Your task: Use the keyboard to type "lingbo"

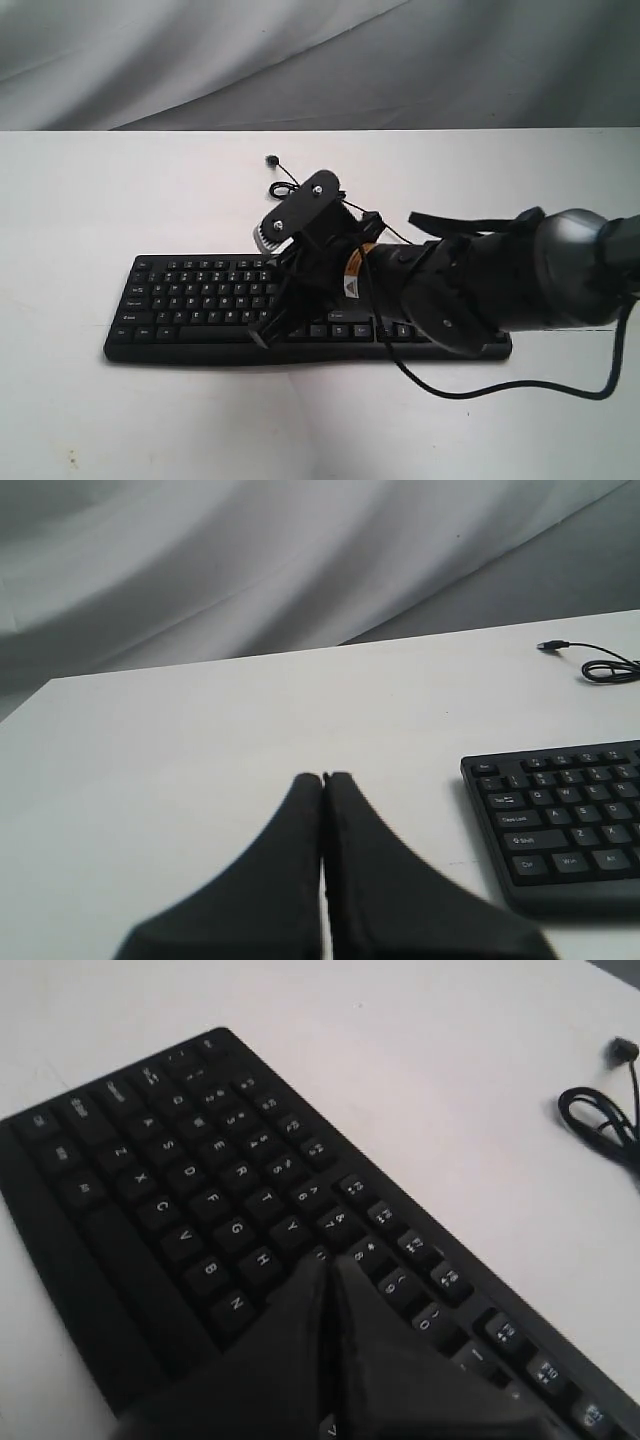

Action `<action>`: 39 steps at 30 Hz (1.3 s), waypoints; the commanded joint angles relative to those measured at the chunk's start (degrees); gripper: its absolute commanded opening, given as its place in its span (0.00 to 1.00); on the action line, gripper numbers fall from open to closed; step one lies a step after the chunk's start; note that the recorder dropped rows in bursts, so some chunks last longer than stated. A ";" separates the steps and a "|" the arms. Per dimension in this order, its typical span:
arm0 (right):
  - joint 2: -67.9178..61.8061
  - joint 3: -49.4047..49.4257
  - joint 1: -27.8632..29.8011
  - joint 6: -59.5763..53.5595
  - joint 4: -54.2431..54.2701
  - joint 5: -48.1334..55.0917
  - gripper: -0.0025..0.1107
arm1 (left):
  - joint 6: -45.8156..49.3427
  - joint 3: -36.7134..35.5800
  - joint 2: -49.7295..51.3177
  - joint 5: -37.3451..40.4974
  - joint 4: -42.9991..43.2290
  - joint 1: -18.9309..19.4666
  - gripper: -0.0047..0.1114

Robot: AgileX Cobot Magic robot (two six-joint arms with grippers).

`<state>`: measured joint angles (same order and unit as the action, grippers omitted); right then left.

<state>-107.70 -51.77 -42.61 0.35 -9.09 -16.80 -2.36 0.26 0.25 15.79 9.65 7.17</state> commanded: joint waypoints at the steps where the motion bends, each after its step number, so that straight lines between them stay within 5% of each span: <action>1: -3.31 -0.30 -0.23 -0.35 -0.84 -3.08 0.02 | -0.25 -0.26 -0.25 -0.57 -0.10 -0.42 0.04; 10: -6.15 -6.40 -0.11 -3.87 -1.24 4.19 0.02 | -0.25 -0.26 -0.25 -0.57 -0.10 -0.42 0.04; 17: -6.54 -12.75 0.93 -6.85 -1.24 20.58 0.02 | -0.25 -0.26 -0.25 -0.57 -0.10 -0.42 0.04; 39: -6.55 -17.42 1.45 -6.36 14.31 29.95 0.02 | -0.25 -0.26 -0.25 -0.57 -0.10 -0.42 0.04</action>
<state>-114.47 -67.25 -41.67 -6.23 4.55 11.31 -2.36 0.26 0.25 15.79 9.65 7.17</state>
